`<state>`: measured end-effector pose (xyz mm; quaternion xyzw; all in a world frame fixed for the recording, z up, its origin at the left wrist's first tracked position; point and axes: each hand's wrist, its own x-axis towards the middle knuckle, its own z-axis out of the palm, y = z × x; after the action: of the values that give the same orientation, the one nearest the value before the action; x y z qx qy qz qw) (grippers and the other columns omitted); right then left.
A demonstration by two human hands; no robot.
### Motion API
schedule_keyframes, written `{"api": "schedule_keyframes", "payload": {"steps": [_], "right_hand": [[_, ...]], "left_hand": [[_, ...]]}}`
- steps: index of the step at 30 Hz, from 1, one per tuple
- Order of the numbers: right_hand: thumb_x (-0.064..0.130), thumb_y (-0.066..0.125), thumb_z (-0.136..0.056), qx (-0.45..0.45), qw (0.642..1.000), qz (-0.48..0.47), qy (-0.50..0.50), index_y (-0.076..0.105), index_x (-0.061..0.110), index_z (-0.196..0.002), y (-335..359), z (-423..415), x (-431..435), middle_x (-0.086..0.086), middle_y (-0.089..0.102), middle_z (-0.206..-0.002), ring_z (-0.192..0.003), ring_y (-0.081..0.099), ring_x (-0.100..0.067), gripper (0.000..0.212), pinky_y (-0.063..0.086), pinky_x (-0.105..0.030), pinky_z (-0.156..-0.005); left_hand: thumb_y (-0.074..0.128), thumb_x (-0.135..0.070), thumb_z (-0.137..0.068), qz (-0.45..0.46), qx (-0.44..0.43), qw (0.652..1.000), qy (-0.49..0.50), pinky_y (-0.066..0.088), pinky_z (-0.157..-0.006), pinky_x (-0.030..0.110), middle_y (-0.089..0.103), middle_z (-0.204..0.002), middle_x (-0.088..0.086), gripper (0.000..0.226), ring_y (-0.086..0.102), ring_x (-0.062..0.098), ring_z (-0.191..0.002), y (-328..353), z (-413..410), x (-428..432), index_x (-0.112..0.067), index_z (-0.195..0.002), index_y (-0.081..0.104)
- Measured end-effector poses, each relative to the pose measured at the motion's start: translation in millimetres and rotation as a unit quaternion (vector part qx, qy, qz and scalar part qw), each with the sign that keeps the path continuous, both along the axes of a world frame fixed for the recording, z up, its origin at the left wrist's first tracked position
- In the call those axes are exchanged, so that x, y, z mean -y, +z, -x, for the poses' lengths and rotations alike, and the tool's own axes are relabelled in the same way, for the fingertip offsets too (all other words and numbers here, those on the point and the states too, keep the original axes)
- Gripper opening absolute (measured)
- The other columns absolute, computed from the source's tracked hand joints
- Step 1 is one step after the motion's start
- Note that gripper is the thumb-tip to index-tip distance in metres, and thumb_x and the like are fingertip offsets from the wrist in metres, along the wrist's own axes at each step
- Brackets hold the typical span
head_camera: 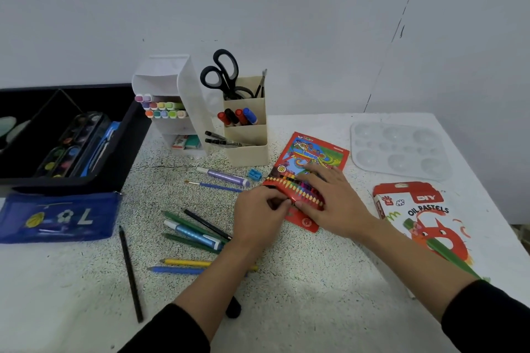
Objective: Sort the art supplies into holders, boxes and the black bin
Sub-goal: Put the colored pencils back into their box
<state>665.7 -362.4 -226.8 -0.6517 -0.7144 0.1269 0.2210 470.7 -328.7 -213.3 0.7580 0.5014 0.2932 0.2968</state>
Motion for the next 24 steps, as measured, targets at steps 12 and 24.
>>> {"api": "schedule_keyframes", "payload": {"steps": [12,24], "right_hand": [[0.026,0.062,-0.091,-0.06,0.991,-0.04,0.109,0.069,0.019,-0.093,36,104,1,0.009,0.064,-0.084,-0.074,0.052,-0.003,0.01,0.041,-0.023,-0.067],[0.016,0.056,-0.085,0.068,0.993,0.071,0.067,0.064,0.022,-0.097,34,166,-2,0.006,0.059,-0.096,-0.084,0.059,-0.019,0.016,0.053,-0.038,-0.064]], "left_hand": [[0.076,-0.033,-0.088,0.003,-0.185,0.978,-0.098,0.054,-0.075,0.033,0.064,-0.087,-0.019,0.005,0.06,0.0,-0.083,31,187,-32,-0.037,-0.091,0.074],[0.06,-0.058,-0.09,-0.018,-0.252,0.943,-0.216,0.029,-0.091,0.035,0.052,-0.103,-0.024,0.028,0.044,-0.001,-0.105,17,219,-67,-0.043,-0.114,0.061]]}}
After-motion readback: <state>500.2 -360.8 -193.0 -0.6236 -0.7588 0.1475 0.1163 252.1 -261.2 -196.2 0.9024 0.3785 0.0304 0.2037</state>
